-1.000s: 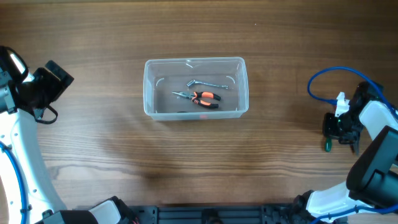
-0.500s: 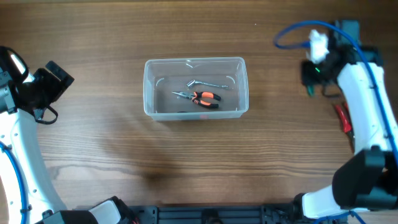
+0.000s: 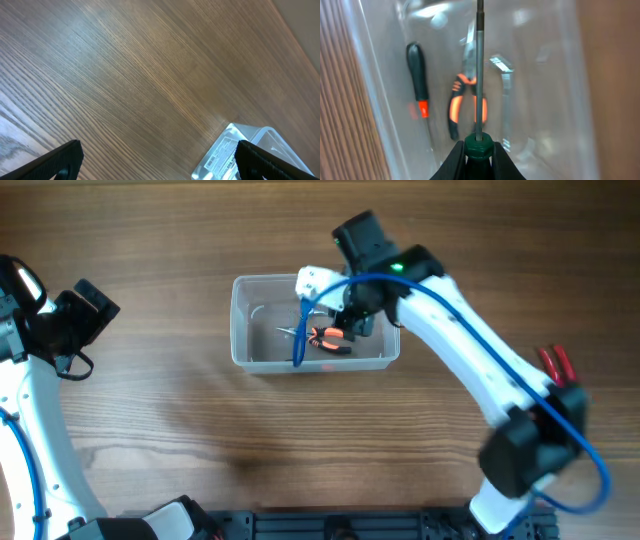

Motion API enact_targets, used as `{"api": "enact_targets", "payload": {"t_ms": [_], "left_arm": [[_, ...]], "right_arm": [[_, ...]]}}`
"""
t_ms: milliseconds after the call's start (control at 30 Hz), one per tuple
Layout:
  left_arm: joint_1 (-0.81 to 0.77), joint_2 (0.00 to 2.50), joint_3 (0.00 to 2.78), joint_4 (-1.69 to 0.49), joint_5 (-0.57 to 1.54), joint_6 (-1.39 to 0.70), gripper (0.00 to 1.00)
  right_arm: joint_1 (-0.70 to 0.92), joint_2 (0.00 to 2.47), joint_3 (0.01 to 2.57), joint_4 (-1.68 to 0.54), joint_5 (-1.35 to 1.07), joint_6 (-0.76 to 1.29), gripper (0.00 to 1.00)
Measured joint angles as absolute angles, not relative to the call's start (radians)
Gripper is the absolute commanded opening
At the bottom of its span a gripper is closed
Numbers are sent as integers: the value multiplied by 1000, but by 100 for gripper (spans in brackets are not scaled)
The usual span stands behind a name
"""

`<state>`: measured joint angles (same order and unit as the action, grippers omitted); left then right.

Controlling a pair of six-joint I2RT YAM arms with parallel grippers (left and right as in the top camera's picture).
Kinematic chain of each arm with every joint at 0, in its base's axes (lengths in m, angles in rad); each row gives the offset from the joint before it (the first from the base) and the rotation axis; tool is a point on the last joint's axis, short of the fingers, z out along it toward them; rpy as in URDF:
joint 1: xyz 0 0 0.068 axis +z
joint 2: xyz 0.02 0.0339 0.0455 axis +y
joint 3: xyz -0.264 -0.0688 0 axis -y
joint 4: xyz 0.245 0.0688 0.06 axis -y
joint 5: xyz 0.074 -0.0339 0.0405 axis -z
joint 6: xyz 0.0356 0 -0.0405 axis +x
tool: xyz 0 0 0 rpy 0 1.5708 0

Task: Pack container
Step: 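Carry the green screwdriver with the right gripper into the container and release, then move the right gripper back over the red-handled shears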

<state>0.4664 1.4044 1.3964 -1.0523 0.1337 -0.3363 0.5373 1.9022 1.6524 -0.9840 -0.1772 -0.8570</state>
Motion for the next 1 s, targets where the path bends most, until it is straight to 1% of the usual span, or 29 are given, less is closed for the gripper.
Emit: {"api": "enact_targets", "payload": {"t_ms": [133,200,233,267,300,333,367,533,633,767,833,900,933,967,1000], "left_arm": [[466,1404,1396,-1055,134,-336,100],[466,1404,1396,-1055,133,-336,100],[466,1404,1396,-1055,134,-336,100],[466,1404,1396,-1055,134,-336,100],[466,1404,1396,-1055,134,-336,100],[466,1404,1396,-1055,134,-336,100],[466,1404,1396,-1055,134,-336,100],[466,1404,1396,-1055,134,-336,100],[466,1404,1396,-1055,134,-336,100],[466,1404,1396,-1055,133,-336,100],[466,1404,1396,-1055,134,-336,100],[466,1404,1396,-1055,133,-336,100],[466,1404,1396,-1055,133,-336,100],[466,1404,1396,-1055,133,-336,100],[466,1404,1396,-1055,133,-336,100]], "right_arm": [[533,2090,1652,-1013,-210,-888,4],[533,2132,1651,-1018,-216,-889,6],[533,2137,1651,-1018,-218,-889,16],[533,2138,1651,-1017,-220,-888,40],[533,2138,1651,-1016,-224,-888,48],[533,2138,1651,-1016,-226,-883,69],[533,2138,1651,-1016,-228,-866,100],[532,2134,1655,-1073,-227,-691,100],[527,2112,1692,-1108,-199,-550,100],[467,1964,1794,-1113,-102,-339,100],[391,1836,1824,-1109,-28,-252,100],[264,1704,1846,-1119,26,-200,100],[224,1677,1850,-1129,33,-194,100],[88,1607,1862,-1158,66,-174,100],[19,1595,1864,-1181,72,-172,100]]}}
